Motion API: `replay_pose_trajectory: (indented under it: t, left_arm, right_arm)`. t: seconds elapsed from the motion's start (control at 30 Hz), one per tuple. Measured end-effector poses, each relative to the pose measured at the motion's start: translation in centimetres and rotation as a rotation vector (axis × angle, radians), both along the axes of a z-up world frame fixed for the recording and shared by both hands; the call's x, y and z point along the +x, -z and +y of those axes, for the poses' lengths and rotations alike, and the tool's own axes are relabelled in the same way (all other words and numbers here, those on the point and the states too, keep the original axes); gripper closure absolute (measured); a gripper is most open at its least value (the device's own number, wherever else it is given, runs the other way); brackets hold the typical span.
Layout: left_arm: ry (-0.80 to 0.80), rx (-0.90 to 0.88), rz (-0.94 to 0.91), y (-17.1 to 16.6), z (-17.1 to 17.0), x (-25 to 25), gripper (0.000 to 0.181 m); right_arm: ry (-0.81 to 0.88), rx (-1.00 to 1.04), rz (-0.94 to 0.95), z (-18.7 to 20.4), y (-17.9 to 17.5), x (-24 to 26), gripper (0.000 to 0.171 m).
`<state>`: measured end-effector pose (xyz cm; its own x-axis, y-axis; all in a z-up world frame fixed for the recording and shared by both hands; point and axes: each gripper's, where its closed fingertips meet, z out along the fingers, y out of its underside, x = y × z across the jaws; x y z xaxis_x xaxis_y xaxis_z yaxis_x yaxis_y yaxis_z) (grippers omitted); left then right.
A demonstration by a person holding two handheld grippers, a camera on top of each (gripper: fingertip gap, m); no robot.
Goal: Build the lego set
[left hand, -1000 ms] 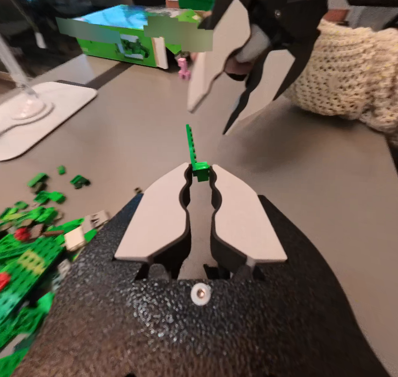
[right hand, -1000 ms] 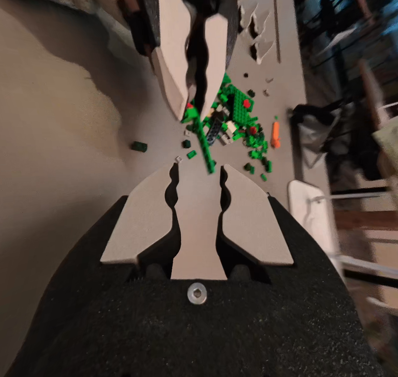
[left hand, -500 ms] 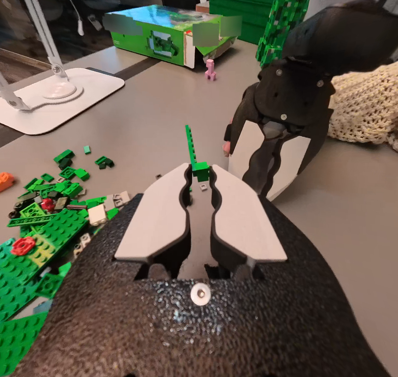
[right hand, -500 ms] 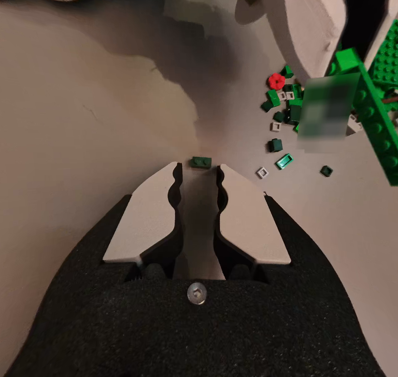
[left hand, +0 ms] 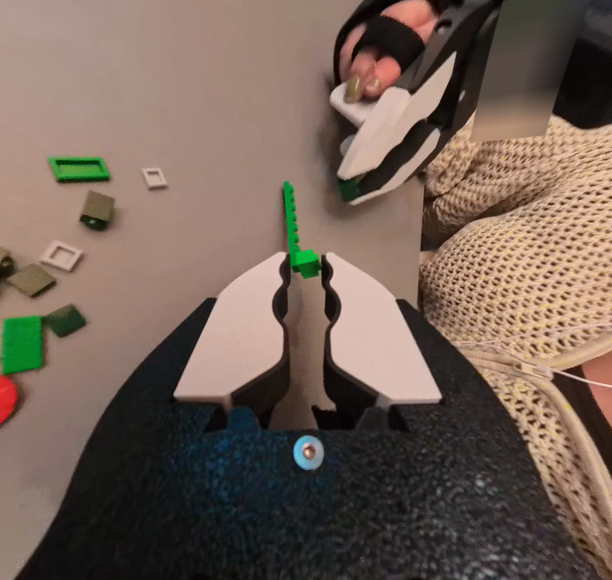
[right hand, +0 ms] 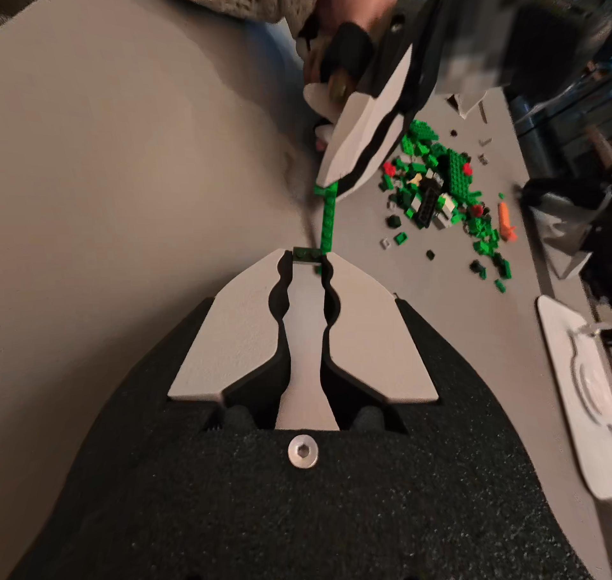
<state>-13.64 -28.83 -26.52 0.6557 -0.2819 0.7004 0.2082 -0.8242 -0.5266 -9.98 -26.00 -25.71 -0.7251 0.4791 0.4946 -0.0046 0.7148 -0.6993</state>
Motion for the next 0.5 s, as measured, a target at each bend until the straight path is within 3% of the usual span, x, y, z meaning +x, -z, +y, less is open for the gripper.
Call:
replay_pose_trajectory:
  t: [0.1,0.17,0.27,0.5]
  left_arm:
    - [0.004,-0.005,0.081,0.2,-0.2,-0.1,0.140]
    - [-0.038,0.001,0.239,0.5,-0.2,-1.7,0.135]
    - [-0.079,0.141,0.450,-0.9,0.7,-3.2,0.142]
    - [0.157,0.411,0.840,-2.2,0.2,1.3,0.151]
  right_arm:
    - [0.032,-0.005,-0.042,0.9,0.8,0.3,0.154]
    - [0.038,-0.030,-0.067,1.1,0.9,0.0,0.155]
    - [0.040,-0.087,-0.089,1.2,0.7,-0.5,0.154]
    - [0.032,-0.163,-0.110,1.6,0.1,-0.3,0.155]
